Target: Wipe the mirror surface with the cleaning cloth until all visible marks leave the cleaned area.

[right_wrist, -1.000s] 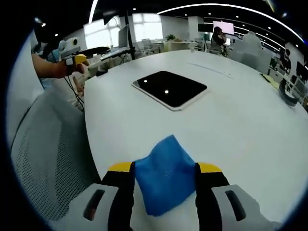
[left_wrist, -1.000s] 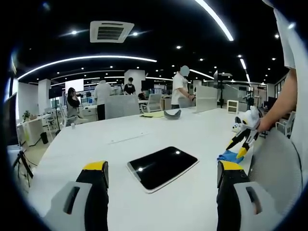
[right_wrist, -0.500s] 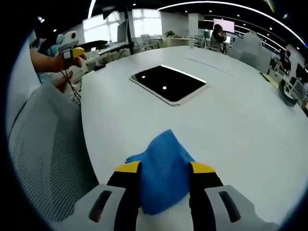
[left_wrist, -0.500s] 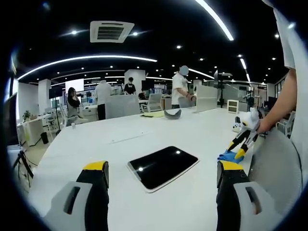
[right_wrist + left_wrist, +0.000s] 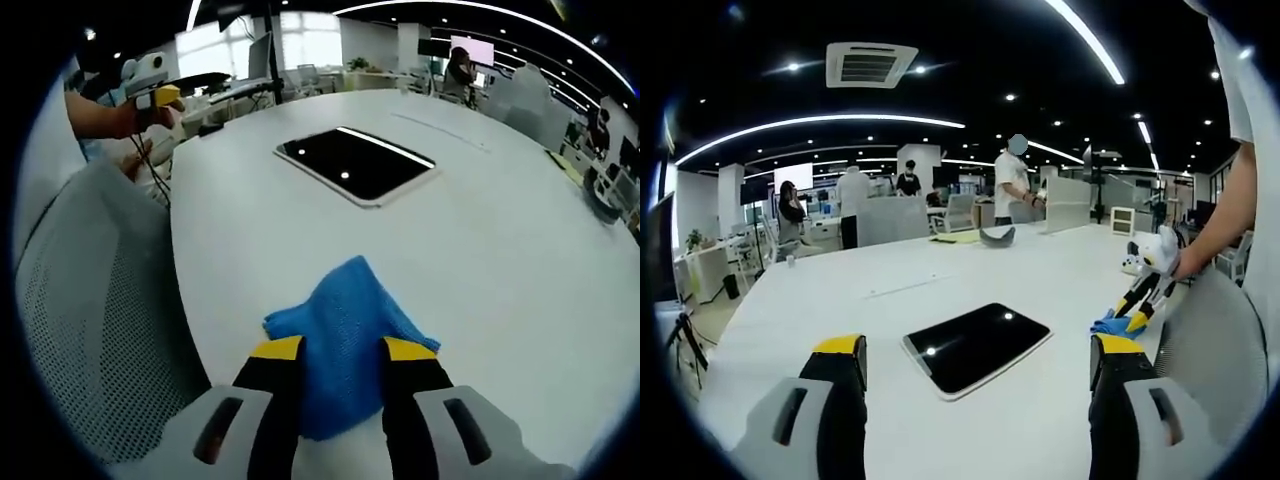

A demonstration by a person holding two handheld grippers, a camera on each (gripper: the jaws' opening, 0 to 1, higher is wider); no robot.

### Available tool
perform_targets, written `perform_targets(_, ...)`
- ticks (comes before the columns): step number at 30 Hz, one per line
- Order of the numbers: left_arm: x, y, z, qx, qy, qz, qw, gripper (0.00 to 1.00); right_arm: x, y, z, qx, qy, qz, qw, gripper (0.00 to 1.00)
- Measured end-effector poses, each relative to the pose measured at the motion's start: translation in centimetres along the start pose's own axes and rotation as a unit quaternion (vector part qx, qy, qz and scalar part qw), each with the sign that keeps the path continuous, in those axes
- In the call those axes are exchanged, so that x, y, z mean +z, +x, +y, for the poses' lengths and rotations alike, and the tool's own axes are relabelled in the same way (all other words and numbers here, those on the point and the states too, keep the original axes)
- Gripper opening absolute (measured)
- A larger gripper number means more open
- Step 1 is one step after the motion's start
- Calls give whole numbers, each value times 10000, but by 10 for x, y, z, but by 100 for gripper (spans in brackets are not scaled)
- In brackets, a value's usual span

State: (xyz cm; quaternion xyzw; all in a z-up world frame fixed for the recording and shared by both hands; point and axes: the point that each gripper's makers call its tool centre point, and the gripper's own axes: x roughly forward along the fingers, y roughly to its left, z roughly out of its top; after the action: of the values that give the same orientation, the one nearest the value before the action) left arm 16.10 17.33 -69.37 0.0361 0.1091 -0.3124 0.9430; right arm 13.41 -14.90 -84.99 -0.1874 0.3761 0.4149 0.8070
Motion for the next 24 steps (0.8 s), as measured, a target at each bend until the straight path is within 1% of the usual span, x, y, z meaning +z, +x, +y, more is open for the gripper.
perform_targets(4, 1, 0, 1, 10, 2, -8, 10000, 93, -1, 1, -3, -100, -14, 23, 9999, 21)
perform_targets(6, 1, 0, 1, 10, 9, -11, 10000, 93, -1, 2, -2, -101, 19, 12, 9999, 21)
perform_targets(15, 0, 1, 0, -10, 2, -3, 10000, 92, -2, 3, -4, -167, -135, 65, 9997, 19)
perform_targets(24, 0, 0, 2, 6, 7, -10, 10000, 92, -2, 3, -5, -211, -154, 81, 9996, 16)
